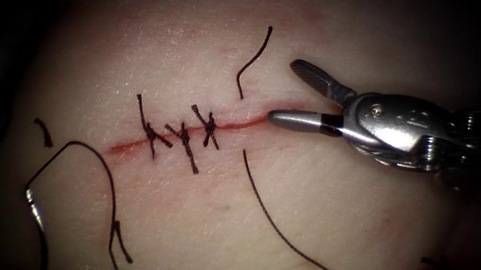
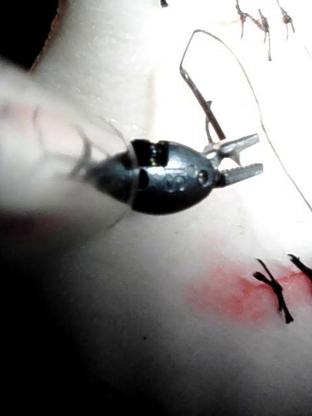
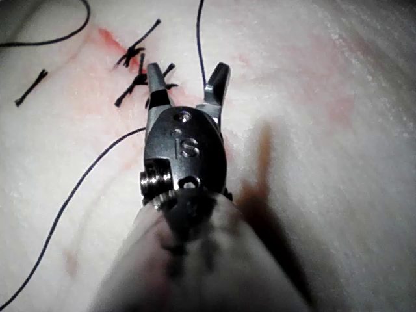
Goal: Wound Closure
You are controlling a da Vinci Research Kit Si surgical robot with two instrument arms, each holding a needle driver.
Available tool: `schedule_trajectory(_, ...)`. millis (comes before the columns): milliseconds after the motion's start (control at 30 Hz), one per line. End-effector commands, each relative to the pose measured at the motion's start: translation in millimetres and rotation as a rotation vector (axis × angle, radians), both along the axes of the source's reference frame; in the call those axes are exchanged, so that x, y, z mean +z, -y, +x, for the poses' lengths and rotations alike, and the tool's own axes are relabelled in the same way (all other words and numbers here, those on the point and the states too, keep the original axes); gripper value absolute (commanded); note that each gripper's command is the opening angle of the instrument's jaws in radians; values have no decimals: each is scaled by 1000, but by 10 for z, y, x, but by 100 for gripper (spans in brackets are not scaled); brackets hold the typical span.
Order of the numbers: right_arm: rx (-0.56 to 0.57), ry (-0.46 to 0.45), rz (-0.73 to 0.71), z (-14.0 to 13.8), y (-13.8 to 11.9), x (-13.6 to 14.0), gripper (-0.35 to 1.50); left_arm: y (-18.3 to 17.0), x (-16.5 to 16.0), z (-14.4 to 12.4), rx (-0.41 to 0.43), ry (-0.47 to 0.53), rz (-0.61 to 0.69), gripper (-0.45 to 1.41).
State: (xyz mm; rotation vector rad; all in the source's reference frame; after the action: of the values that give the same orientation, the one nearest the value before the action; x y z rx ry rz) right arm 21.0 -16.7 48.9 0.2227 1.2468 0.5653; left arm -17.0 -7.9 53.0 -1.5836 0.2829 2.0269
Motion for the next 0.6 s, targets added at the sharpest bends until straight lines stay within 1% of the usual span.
schedule_trajectory(33, 0, -6, -2, 2, 9, 4, 125, 1, 9, -5, -22, -1, 22, 80)
schedule_trajectory(67, 5, -12, -4, -1, 9, 4, 125, -1, 13, -4, -37, -3, 36, 87)
schedule_trajectory(100, 12, -23, -7, -6, 11, 3, 121, -6, 17, -4, -55, -2, 56, 100)
schedule_trajectory(133, 12, -23, -7, -6, 11, 3, 121, -6, 17, -4, -55, -2, 56, 100)
schedule_trajectory(167, 12, -29, -8, -10, 12, 2, 118, -12, 21, -2, -61, 1, 66, 114)
schedule_trajectory(200, 12, -29, -8, -10, 12, 2, 118, -12, 21, -2, -61, 1, 66, 114)
schedule_trajectory(233, 12, -35, -10, -15, 14, 1, 116, -17, 24, 0, -51, 22, 72, 128)
schedule_trajectory(267, 12, -35, -10, -15, 14, 1, 116, -17, 24, 0, -51, 22, 72, 128)
schedule_trajectory(300, 12, -38, -11, -17, 15, 0, 116, -18, 25, 2, -35, 48, 76, 138)
schedule_trajectory(367, 9, -43, -14, -22, 18, 0, 113, -17, 24, 6, -13, 80, 100, 139)
schedule_trajectory(433, 7, -46, -18, -25, 21, 1, 108, -15, 22, 13, 2, 82, 111, 139)
schedule_trajectory(467, 4, -48, -22, -28, 24, 3, 108, -14, 17, 22, 12, 74, 123, 139)
schedule_trajectory(500, 4, -48, -22, -28, 24, 3, 108, -14, 17, 22, 12, 74, 123, 139)
schedule_trajectory(600, 1, -48, -28, -31, 27, 8, 106, -17, 4, 38, 35, 66, 148, 139)
